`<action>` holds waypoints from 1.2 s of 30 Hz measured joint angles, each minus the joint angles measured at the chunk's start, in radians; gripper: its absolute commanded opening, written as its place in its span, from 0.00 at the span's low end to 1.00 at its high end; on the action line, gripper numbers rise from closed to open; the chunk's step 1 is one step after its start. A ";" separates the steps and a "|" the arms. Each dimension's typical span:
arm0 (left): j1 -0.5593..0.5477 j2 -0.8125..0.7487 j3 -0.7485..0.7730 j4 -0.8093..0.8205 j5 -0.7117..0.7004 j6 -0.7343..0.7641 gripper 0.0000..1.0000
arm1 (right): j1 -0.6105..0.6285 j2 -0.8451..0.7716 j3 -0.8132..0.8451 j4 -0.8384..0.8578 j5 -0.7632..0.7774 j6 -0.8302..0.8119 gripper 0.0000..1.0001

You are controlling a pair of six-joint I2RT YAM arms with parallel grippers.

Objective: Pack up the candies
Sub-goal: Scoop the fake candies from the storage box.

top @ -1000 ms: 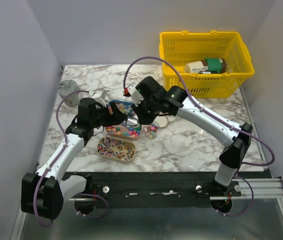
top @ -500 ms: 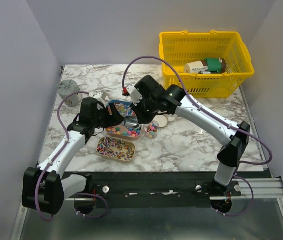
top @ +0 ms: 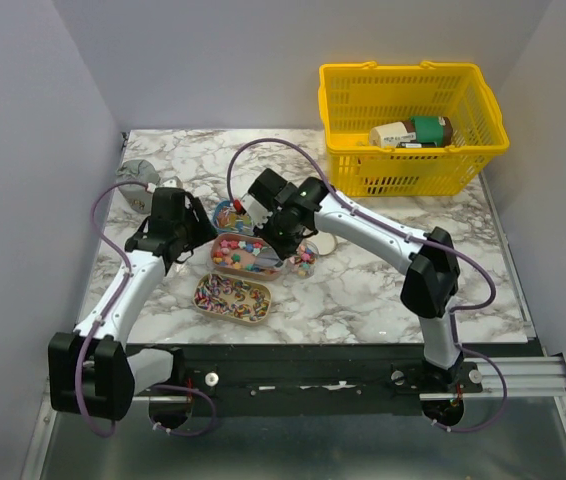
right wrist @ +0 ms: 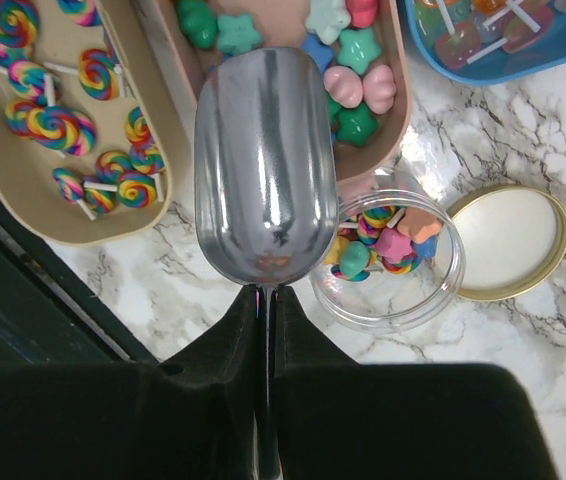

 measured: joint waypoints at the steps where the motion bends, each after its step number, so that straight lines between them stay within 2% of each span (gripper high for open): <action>1: 0.011 0.018 0.003 -0.010 -0.007 -0.005 0.63 | 0.000 0.004 0.000 0.000 0.008 -0.006 0.01; 2: 0.022 0.037 0.004 -0.019 -0.010 -0.009 0.57 | 0.000 0.008 0.000 0.000 0.015 -0.010 0.01; 11: 0.061 0.209 0.008 -0.105 0.002 -0.029 0.51 | 0.000 0.085 0.056 0.005 0.044 -0.063 0.01; 19: 0.078 0.280 0.029 -0.109 0.047 -0.043 0.48 | 0.000 0.121 0.070 0.032 0.042 -0.111 0.01; 22: 0.080 0.301 0.036 -0.105 0.073 -0.043 0.45 | 0.000 0.131 0.072 0.050 0.032 -0.122 0.01; 27: 0.079 0.347 0.039 -0.104 0.115 -0.040 0.33 | 0.000 0.155 0.093 0.071 0.000 -0.139 0.01; 36: 0.079 0.356 0.039 -0.099 0.151 -0.039 0.26 | -0.001 0.188 0.107 0.124 -0.065 -0.170 0.01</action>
